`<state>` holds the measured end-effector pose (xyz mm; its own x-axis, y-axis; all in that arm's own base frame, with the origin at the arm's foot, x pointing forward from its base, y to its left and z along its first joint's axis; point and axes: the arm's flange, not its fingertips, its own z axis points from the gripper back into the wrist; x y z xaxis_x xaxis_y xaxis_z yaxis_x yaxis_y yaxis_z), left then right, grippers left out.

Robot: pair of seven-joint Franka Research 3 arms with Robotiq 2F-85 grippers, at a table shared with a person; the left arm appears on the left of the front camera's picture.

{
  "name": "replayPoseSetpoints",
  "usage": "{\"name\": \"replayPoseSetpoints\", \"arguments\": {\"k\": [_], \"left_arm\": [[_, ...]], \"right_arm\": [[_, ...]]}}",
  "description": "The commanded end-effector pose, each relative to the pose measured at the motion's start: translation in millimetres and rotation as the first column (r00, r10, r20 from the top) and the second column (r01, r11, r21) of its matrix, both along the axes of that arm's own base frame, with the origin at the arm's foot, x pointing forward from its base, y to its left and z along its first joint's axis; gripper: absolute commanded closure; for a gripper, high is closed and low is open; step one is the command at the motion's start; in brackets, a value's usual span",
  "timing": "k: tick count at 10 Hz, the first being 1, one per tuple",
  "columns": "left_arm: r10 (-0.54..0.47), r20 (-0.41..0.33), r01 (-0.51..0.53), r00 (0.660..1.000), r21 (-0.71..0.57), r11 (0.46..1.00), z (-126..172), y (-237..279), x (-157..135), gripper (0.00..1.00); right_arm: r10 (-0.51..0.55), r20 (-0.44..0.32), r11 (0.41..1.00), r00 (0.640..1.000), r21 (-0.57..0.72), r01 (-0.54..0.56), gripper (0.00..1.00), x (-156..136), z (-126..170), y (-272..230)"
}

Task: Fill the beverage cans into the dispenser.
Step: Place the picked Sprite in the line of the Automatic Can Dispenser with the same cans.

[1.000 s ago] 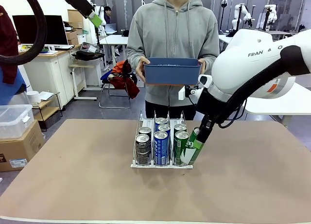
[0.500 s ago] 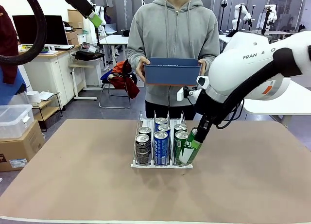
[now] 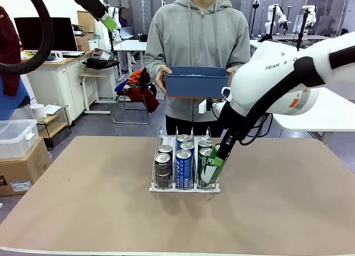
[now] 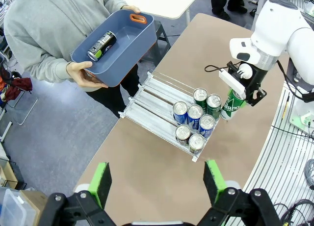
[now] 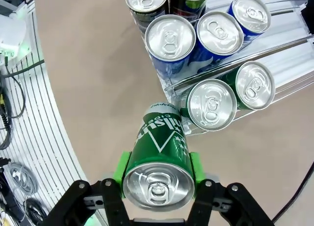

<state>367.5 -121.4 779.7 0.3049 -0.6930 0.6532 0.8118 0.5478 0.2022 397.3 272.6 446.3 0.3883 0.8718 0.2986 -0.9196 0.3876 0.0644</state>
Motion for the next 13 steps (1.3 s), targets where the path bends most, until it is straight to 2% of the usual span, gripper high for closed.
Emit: {"name": "replayPoseSetpoints", "arguments": {"k": [1,5,10,13], "left_arm": [[0.0,-0.003,0.0,1.0,-0.004,1.0,-0.6,2.0,-0.4,0.0],[0.0,-0.003,0.0,1.0,-0.004,1.0,-0.6,2.0,-0.4,0.0],[0.0,-0.003,0.0,1.0,-0.004,1.0,-0.6,2.0,-0.4,0.0],[0.0,-0.003,0.0,1.0,-0.004,1.0,-0.6,2.0,-0.4,0.0]], "right_arm": [[-0.066,0.054,0.998,0.996,0.013,0.066,0.42,23.6,5.5,5.8],[-0.107,0.065,0.994,0.992,0.005,0.107,0.42,54.5,4.1,17.9],[-0.146,-0.006,0.982,0.989,-0.125,0.144,0.42,72.6,-19.6,30.1],[-0.147,-0.051,0.986,0.988,-0.086,0.142,0.42,75.6,-19.1,19.9]]}}
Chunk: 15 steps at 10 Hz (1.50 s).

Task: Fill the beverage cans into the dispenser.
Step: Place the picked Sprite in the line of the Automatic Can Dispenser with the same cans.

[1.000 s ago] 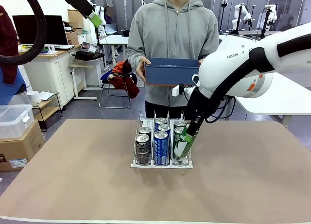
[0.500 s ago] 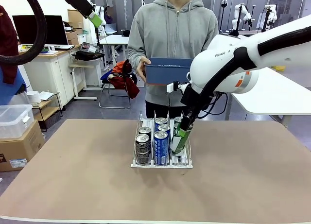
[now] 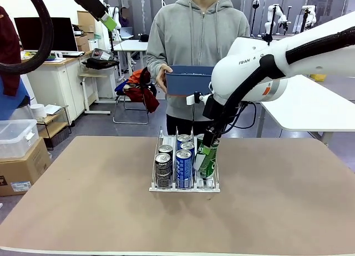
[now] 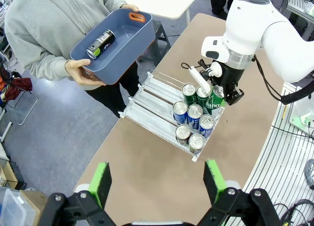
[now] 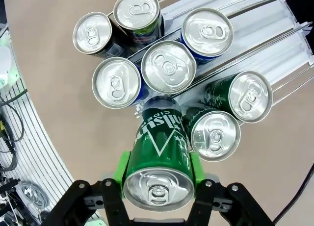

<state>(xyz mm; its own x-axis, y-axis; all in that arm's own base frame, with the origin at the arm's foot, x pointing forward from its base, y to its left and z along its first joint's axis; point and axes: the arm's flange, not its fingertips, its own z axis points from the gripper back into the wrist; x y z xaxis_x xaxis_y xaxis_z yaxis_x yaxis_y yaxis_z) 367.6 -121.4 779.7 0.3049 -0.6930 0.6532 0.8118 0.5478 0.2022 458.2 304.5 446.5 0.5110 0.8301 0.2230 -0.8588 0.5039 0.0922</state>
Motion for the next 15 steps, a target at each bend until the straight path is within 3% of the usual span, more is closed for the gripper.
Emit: {"name": "replayPoseSetpoints", "arguments": {"k": [1,5,15], "left_arm": [[0.0,-0.003,0.0,1.0,-0.004,1.0,-0.6,2.0,-0.4,0.0],[0.0,-0.003,0.0,1.0,-0.004,1.0,-0.6,2.0,-0.4,0.0],[0.0,-0.003,0.0,1.0,-0.004,1.0,-0.6,2.0,-0.4,0.0]], "right_arm": [[-0.027,-0.011,1.0,1.0,0.0,0.027,0.42,12.3,-18.7,-16.5],[-0.061,-0.047,0.998,0.997,0.022,0.062,0.42,12.6,-21.6,-38.1],[-0.116,-0.035,0.993,0.993,0.016,0.116,0.42,16.0,-15.1,-59.1]]}}
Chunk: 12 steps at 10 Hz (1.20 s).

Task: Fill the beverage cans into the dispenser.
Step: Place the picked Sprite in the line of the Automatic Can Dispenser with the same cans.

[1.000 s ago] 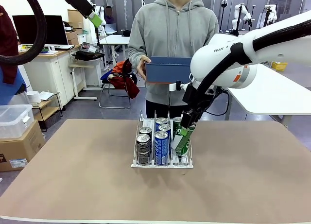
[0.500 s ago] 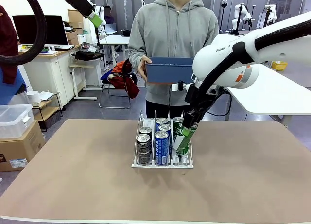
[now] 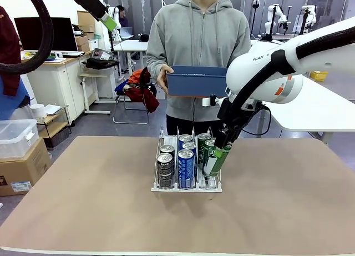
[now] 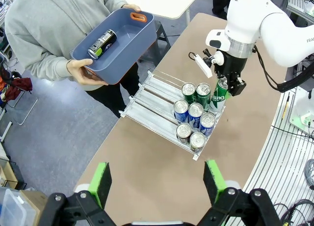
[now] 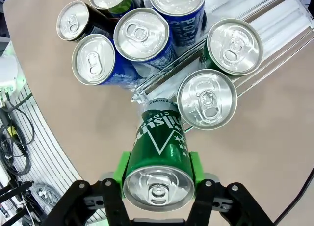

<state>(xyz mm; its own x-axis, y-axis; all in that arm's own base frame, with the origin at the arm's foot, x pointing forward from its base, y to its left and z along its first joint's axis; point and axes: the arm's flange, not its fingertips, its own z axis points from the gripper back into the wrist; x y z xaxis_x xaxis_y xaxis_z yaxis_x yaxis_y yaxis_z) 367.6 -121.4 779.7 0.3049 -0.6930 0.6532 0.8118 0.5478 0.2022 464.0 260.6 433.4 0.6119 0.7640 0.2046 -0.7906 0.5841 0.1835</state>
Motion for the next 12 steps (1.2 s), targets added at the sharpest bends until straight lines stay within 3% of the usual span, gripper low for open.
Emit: {"name": "replayPoseSetpoints", "arguments": {"k": [1,5,9,12], "left_arm": [[0.0,-0.003,0.0,1.0,-0.004,1.0,-0.6,2.0,-0.4,0.0],[0.0,-0.003,0.0,1.0,-0.004,1.0,-0.6,2.0,-0.4,0.0],[0.0,-0.003,0.0,1.0,-0.004,1.0,-0.6,2.0,-0.4,0.0],[0.0,-0.003,0.0,1.0,-0.004,1.0,-0.6,2.0,-0.4,0.0]], "right_arm": [[0.005,0.043,0.999,0.999,-0.035,-0.003,0.42,9.9,-6.0,-9.7],[0.1,0.045,0.987,0.994,-0.135,-0.093,0.42,4.8,-16.5,24.2],[0.094,0.053,0.986,0.994,-0.146,-0.086,0.04,-5.6,-3.3,22.2],[0.079,0.083,0.992,0.993,-0.108,-0.069,0.0,-14.3,12.4,14.9]]}}
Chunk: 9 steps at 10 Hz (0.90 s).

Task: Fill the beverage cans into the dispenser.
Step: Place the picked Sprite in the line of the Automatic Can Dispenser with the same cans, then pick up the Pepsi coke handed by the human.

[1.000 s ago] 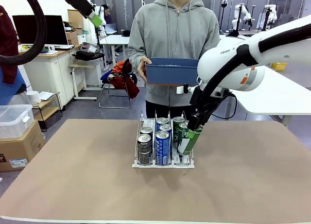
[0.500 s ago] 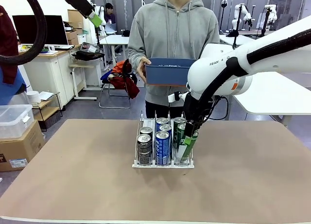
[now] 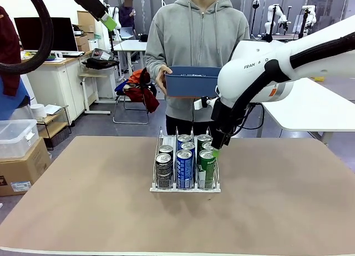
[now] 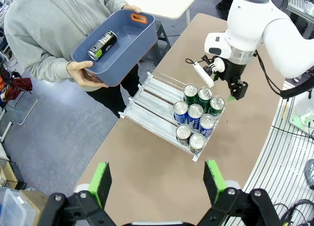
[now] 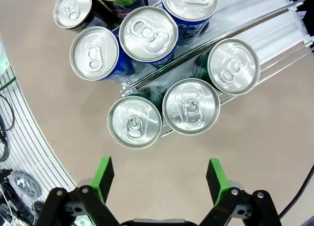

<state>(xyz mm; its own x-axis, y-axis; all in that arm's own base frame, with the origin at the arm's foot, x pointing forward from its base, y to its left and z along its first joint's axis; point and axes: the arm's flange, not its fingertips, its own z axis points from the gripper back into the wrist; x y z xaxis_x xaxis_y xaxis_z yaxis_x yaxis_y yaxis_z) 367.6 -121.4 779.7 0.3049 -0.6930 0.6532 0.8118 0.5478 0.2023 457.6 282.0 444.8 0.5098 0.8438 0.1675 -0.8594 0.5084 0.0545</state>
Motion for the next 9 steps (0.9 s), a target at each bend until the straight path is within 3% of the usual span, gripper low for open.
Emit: {"name": "replayPoseSetpoints", "arguments": {"k": [1,4,5,9], "left_arm": [[0.0,-0.003,0.0,1.0,-0.004,1.0,-0.6,2.0,-0.4,0.0],[0.0,-0.003,0.0,1.0,-0.004,1.0,-0.6,2.0,-0.4,0.0],[0.0,-0.003,0.0,1.0,-0.004,1.0,-0.6,2.0,-0.4,0.0],[0.0,-0.003,0.0,1.0,-0.004,1.0,-0.6,2.0,-0.4,0.0]], "right_arm": [[-0.043,0.011,0.999,0.999,0.022,0.043,0.0,-11.0,5.9,-10.2],[-0.033,0.07,0.993,0.997,0.112,0.025,0.0,-28.2,17.3,-21.8],[-0.027,0.029,0.999,0.999,0.023,0.026,0.0,-9.5,17.2,-11.2],[-0.035,0.042,0.998,0.998,0.045,0.033,0.0,-15.3,21.0,-13.3]]}}
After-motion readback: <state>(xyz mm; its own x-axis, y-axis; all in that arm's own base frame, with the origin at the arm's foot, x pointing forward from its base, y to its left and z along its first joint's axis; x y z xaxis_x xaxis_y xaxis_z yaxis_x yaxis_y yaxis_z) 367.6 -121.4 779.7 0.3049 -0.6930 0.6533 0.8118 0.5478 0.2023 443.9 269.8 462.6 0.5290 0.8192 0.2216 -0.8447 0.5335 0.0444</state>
